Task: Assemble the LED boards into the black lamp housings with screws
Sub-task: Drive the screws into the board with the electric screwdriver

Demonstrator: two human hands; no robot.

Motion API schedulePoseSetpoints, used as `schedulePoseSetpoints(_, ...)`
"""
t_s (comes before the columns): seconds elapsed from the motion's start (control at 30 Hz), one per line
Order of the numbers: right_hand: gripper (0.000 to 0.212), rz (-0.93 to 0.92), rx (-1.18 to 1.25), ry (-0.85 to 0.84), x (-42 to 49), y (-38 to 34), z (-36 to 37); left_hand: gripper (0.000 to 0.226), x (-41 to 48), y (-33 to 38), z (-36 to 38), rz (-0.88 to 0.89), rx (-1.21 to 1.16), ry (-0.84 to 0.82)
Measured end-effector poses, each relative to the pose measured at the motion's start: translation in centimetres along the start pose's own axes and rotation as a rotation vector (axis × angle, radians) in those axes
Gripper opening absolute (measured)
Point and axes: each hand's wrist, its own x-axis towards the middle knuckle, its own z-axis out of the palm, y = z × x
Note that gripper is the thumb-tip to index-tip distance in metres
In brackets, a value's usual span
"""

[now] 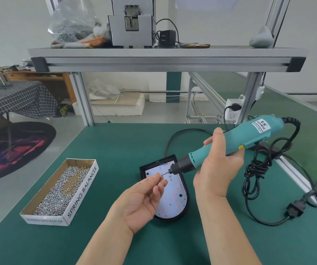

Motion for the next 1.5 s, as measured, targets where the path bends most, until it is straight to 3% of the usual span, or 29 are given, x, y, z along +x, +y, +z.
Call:
schedulePoseSetpoints(0.23,0.019,-0.004,-0.021,0.008,0.0,0.4,-0.1,0.006,0.1,-0.4,0.1,0.051,-0.002,0.005)
schedulePoseSetpoints(0.5,0.016,0.06,0.003,0.111,0.1,0.5,0.8,0.004,0.1,-3.6,1.9,0.392,-0.066,0.01)
schedulePoseSetpoints(0.7,0.016,0.1,0.053,0.147,0.3,0.7,1.7,0.008,0.1,-2.8,3.2,0.586,0.047,0.07)
schedulePoseSetpoints(1.07,0.015,0.171,0.07,0.15,1.0,1.2,0.9,0.029,0.6,-2.7,1.6,0.724,0.316,-0.017)
schedulePoseSetpoints(1.17,0.015,0.163,0.07,0.129,1.3,1.0,1.0,0.014,0.9,-2.1,1.2,0.731,0.44,-0.085)
schedulePoseSetpoints(1.2,0.015,0.158,0.072,0.123,1.5,0.9,1.0,0.018,1.0,-1.8,0.9,0.738,0.495,-0.081)
schedulePoseSetpoints(1.27,0.015,0.149,0.074,0.109,1.8,0.9,1.1,0.038,1.8,-0.8,-0.3,0.767,0.627,0.054)
schedulePoseSetpoints(1.37,0.015,0.122,0.074,0.092,2.3,0.9,1.1,0.057,3.1,1.3,-2.5,0.688,1.064,0.488)
schedulePoseSetpoints(1.43,0.015,0.095,0.066,0.079,2.6,1.0,1.1,0.068,4.1,2.0,-3.4,0.485,1.27,0.537)
schedulePoseSetpoints(1.5,0.016,0.065,0.05,0.061,2.7,1.1,1.2,0.064,5.0,1.9,-2.9,0.378,1.361,0.491)
